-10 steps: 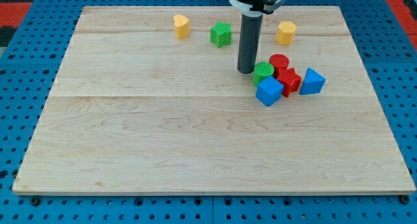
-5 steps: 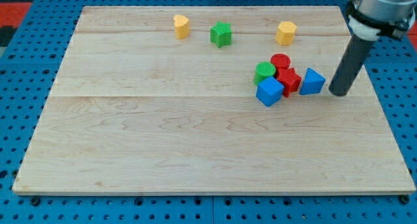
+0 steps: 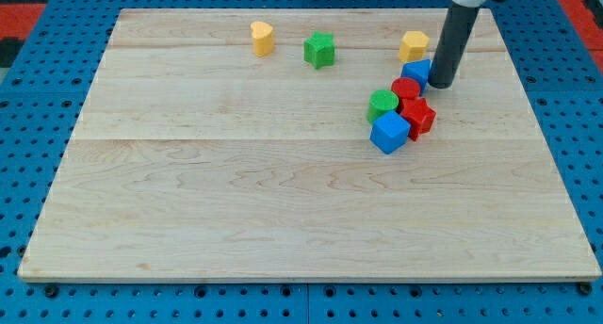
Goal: Push the blue triangle into green circle
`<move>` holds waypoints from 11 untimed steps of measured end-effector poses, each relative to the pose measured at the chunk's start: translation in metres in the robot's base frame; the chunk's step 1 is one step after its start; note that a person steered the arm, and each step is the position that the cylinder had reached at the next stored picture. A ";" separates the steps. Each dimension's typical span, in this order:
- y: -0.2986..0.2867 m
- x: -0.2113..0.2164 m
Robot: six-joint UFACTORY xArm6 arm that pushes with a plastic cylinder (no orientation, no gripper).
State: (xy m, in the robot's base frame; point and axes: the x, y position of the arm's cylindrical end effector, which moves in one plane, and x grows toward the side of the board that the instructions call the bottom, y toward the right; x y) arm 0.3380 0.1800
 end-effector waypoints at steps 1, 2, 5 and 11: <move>0.000 -0.021; 0.000 -0.030; -0.023 -0.021; -0.091 0.007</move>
